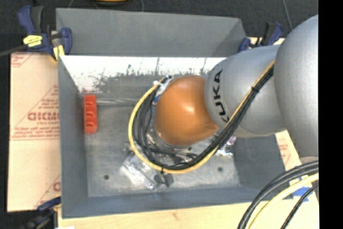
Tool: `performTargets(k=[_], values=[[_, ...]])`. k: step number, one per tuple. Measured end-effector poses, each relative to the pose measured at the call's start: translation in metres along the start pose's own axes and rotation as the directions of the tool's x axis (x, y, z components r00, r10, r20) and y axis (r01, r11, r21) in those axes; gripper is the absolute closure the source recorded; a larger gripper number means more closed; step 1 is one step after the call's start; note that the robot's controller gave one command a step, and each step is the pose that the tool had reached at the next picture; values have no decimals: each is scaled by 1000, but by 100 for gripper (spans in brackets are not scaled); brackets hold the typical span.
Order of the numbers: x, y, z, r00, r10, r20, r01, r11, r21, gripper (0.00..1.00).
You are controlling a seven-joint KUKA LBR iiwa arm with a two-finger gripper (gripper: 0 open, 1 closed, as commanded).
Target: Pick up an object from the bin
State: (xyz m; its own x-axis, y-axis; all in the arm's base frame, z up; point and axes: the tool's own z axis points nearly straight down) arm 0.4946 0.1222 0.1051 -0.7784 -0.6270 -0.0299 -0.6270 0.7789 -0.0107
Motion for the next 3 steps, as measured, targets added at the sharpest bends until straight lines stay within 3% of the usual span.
performTargets(k=[1,2,3], values=[[7,7,24,953,-302,16,302,953,6,0],[-68,-14,36,878,-479,-17,479,878,-21,0],[-69,-13,35,880,-474,-12,474,880,-22,100]])
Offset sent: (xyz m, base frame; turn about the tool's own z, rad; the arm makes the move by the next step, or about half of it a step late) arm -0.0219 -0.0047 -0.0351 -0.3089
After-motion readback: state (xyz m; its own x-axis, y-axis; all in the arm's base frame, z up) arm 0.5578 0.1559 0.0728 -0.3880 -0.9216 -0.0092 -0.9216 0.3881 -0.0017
